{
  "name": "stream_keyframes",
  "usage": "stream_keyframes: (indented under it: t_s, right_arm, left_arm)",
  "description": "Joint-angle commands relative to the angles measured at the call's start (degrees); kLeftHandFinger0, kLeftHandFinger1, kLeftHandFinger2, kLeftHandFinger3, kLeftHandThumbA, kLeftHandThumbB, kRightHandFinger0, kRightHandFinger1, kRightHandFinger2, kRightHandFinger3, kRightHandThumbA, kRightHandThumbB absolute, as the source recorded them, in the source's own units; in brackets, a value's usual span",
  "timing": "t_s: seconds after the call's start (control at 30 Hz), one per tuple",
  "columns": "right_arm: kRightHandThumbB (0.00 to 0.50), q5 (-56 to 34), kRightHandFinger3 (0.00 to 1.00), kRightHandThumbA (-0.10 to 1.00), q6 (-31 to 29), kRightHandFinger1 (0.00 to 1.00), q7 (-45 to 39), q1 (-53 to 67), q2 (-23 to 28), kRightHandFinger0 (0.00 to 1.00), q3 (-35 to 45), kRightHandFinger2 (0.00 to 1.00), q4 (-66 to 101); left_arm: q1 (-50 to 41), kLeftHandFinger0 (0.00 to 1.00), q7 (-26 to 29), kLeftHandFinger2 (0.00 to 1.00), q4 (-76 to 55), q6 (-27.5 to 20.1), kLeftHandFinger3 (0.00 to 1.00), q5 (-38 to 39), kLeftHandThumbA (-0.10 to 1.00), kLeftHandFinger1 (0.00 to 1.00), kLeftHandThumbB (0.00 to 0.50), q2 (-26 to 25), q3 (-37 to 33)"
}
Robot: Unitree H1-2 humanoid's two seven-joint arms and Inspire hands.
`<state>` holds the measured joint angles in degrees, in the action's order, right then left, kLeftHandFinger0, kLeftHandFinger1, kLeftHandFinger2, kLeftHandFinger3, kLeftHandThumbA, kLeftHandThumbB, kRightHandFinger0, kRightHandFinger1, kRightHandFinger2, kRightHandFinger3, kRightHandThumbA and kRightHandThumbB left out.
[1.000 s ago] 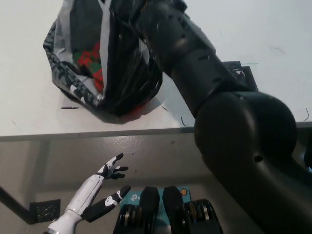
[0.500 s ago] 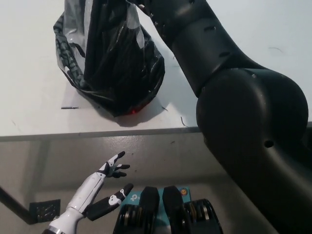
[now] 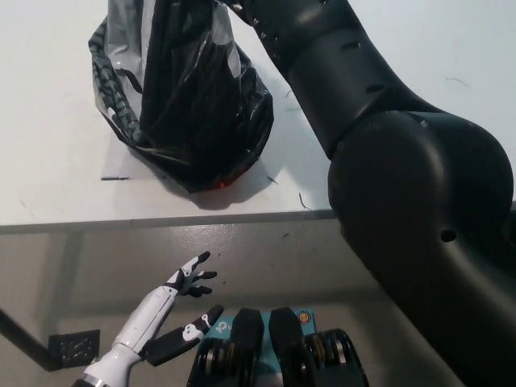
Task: The robot uses its right hand to pick up a bag of coffee beans and puts it in the black plastic bag, then the robot grabs the top of the bag and lifts it.
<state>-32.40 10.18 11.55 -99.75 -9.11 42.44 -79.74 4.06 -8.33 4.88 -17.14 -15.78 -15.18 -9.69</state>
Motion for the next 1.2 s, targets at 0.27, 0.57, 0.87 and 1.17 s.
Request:
stream_keyframes:
  t_s: [0.27, 0.57, 0.87, 1.17]
  right_arm:
    - [0.178, 29.14, 1.0, 0.36, -4.81, 1.0, -8.2, 10.57, 3.01, 1.0, -37.18, 1.0, -1.7]
    - [0.34, 44.16, 1.0, 0.77, -4.05, 1.0, -25.88, 20.28, 6.08, 1.0, -62.13, 1.0, -3.32]
    - [0.484, 41.79, 1.0, 0.94, -3.1, 1.0, -30.26, 20.03, 9.9, 1.0, -68.9, 1.0, -2.09]
    - [0.5, 33.92, 1.0, 0.93, -4.2, 1.0, -35.7, 13.61, 14.54, 1.0, -64.82, 1.0, 2.66]
  left_arm:
    - [0.45, 0.75, -0.79, 0.86, -2.43, 0.62, 1.0, -0.88, 0.74, 0.74, 0.199, -1.2, -0.31]
    - [1.03, 0.75, -1.28, 0.86, -2.18, 1.74, 1.0, -0.76, 0.73, 0.75, 0.204, -1.26, -0.31]
    - [0.55, 0.73, -1.11, 0.85, -1.35, 1.17, 1.0, -1.44, 0.71, 0.74, 0.212, -1.22, -0.71]
    - [1.07, 0.71, -1.68, 0.82, -1.08, 1.02, 1.0, -0.74, 0.68, 0.71, 0.202, -1.24, -0.88]
